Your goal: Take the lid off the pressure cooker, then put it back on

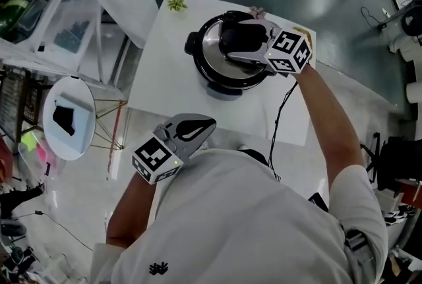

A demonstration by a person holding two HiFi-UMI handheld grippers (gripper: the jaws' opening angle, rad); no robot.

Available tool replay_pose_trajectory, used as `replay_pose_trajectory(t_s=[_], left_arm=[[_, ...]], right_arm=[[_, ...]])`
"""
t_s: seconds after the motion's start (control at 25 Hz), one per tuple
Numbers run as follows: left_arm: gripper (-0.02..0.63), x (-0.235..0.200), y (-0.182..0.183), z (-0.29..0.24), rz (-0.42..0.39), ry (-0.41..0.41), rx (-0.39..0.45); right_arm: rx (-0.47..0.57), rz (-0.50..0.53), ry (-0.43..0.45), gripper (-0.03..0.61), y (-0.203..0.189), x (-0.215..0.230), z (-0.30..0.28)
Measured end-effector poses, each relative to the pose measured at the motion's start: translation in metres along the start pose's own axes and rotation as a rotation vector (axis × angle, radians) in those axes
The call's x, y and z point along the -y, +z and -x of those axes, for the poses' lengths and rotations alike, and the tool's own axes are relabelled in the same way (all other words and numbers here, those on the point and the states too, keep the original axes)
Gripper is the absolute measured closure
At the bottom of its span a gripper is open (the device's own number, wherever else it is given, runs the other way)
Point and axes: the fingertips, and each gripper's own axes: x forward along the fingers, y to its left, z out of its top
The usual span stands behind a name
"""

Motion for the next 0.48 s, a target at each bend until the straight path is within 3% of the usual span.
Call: replay_pose_trajectory(t_s=[0.24,0.48], left_arm=[[0.607,-0.009,-0.005,0.01,-0.013,-0.068,-0.018],[0.607,-0.017,-0.01,0.014,-0.008,-0.091,-0.013]], right_arm=[[-0.041,0.02,-0.062,0.253,-0.005,0.006,-0.006],[-0.041,0.041,-0.061,0.264,-0.006,0.005,-0.006]])
